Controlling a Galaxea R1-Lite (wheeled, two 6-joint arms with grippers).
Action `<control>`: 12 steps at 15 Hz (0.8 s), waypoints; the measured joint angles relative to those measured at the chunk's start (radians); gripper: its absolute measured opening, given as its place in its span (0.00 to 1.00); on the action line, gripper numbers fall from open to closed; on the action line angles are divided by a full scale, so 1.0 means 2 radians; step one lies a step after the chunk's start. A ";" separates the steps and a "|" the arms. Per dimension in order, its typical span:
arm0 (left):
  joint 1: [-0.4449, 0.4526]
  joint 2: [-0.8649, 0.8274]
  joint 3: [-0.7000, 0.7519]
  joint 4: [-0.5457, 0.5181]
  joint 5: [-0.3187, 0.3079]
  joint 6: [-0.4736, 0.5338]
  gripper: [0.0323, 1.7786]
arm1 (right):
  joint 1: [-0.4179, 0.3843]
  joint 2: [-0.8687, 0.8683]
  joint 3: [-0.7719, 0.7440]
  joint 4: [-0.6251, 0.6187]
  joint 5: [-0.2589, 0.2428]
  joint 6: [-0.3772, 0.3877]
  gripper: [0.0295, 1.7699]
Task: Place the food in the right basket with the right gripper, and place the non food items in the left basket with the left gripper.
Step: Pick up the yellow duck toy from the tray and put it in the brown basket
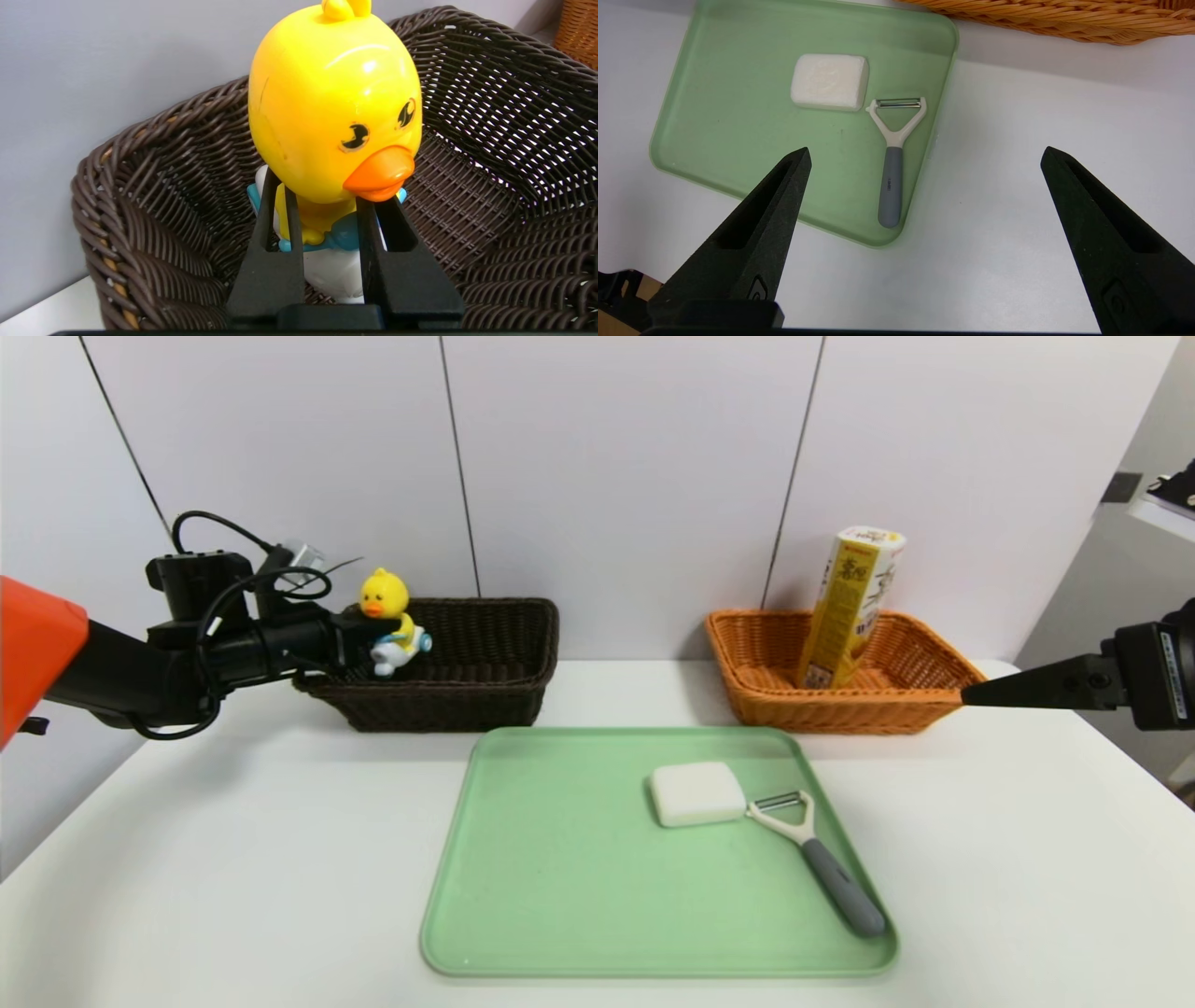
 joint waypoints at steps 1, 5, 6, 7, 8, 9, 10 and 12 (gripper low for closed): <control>-0.002 0.000 -0.004 0.012 0.000 0.000 0.18 | 0.000 0.000 0.000 0.000 0.000 0.000 0.96; -0.011 0.000 -0.032 0.061 0.001 0.000 0.18 | 0.000 -0.001 0.000 0.000 0.000 0.000 0.96; -0.012 0.002 -0.039 0.067 0.002 0.000 0.18 | -0.001 -0.002 0.000 0.000 0.000 0.000 0.96; -0.012 0.004 -0.045 0.069 0.002 0.000 0.18 | -0.001 -0.003 0.000 0.000 0.000 0.000 0.96; -0.012 0.006 -0.047 0.069 0.002 0.000 0.18 | -0.001 -0.003 0.000 0.000 0.000 0.000 0.96; -0.012 0.007 -0.048 0.069 0.002 0.003 0.18 | -0.001 -0.003 0.000 0.000 0.000 0.000 0.96; -0.013 0.008 -0.048 0.070 0.003 0.006 0.18 | -0.001 -0.003 0.000 0.001 0.000 0.001 0.96; -0.013 0.009 -0.049 0.070 0.002 0.008 0.34 | -0.001 -0.004 0.000 0.001 0.000 0.001 0.96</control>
